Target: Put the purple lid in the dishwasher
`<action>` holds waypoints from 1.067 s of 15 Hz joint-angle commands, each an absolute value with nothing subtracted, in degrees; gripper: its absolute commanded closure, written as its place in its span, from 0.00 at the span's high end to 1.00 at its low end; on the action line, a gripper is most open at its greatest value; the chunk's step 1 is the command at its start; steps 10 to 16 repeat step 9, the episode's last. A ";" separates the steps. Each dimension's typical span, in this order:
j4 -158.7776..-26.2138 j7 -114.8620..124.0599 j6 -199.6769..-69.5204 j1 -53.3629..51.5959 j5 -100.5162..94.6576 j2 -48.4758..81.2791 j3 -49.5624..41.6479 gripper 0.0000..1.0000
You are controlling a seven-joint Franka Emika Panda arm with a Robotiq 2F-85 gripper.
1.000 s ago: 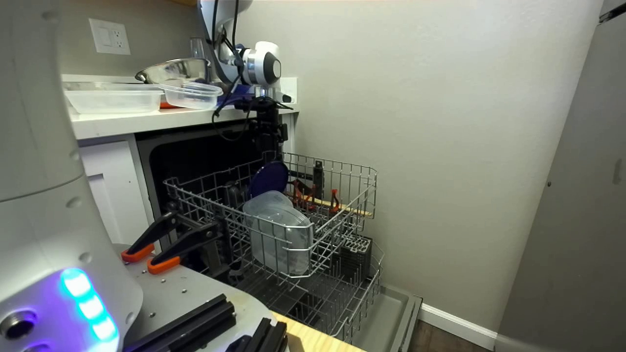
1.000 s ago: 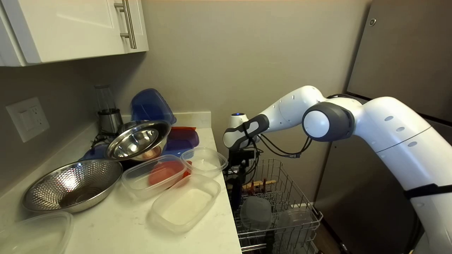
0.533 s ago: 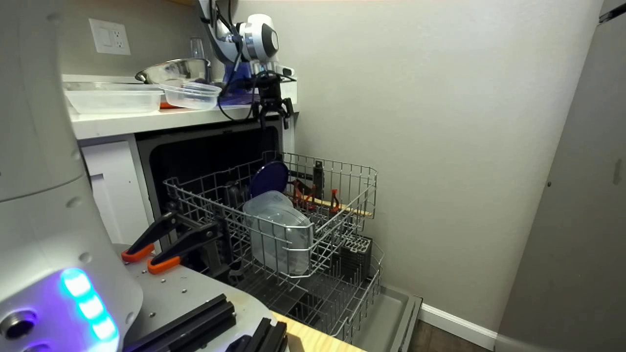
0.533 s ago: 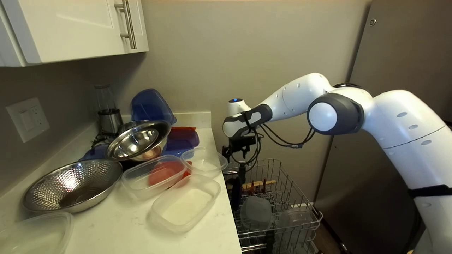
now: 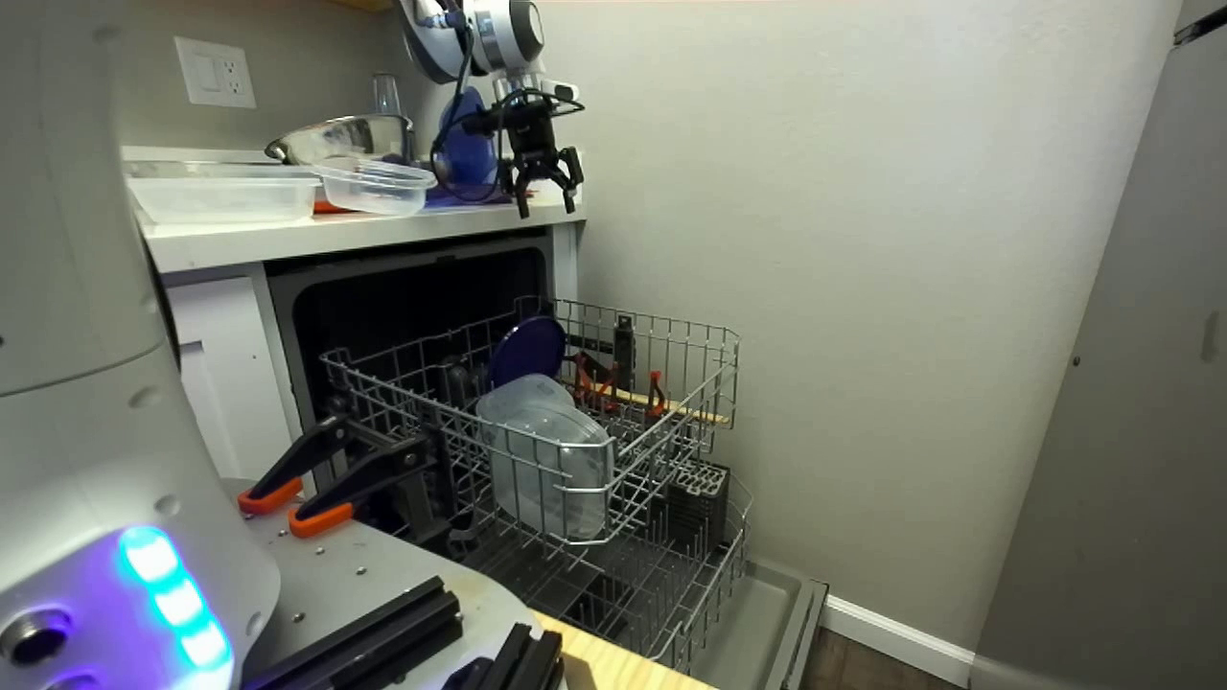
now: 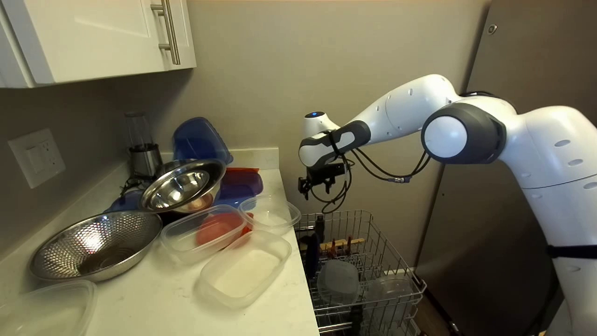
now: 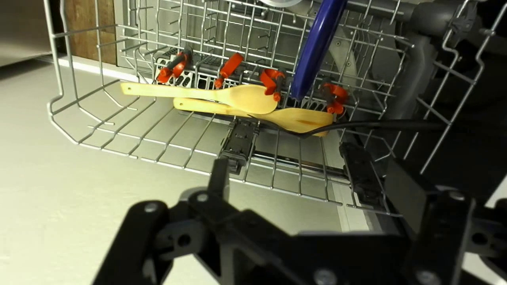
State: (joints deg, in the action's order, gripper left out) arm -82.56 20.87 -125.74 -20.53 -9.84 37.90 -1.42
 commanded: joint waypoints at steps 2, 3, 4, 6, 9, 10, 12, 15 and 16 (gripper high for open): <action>-82.89 21.64 -125.47 -19.98 -10.41 37.41 -0.67 1.00; -83.08 21.75 -125.48 -19.97 -10.42 37.25 -0.68 1.00; -83.15 21.80 -125.48 -19.97 -10.42 37.22 -0.68 1.00; -83.20 21.82 -125.49 -19.97 -10.42 37.22 -0.69 1.00; -83.21 21.83 -125.49 -19.97 -10.42 37.22 -0.69 1.00; -83.21 21.83 -125.49 -19.97 -10.42 37.22 -0.69 1.00; -83.21 21.83 -125.49 -19.97 -10.42 37.22 -0.69 1.00; -83.21 21.83 -125.49 -19.97 -10.42 37.22 -0.69 1.00; -83.21 21.83 -125.49 -19.97 -10.42 37.22 -0.69 1.00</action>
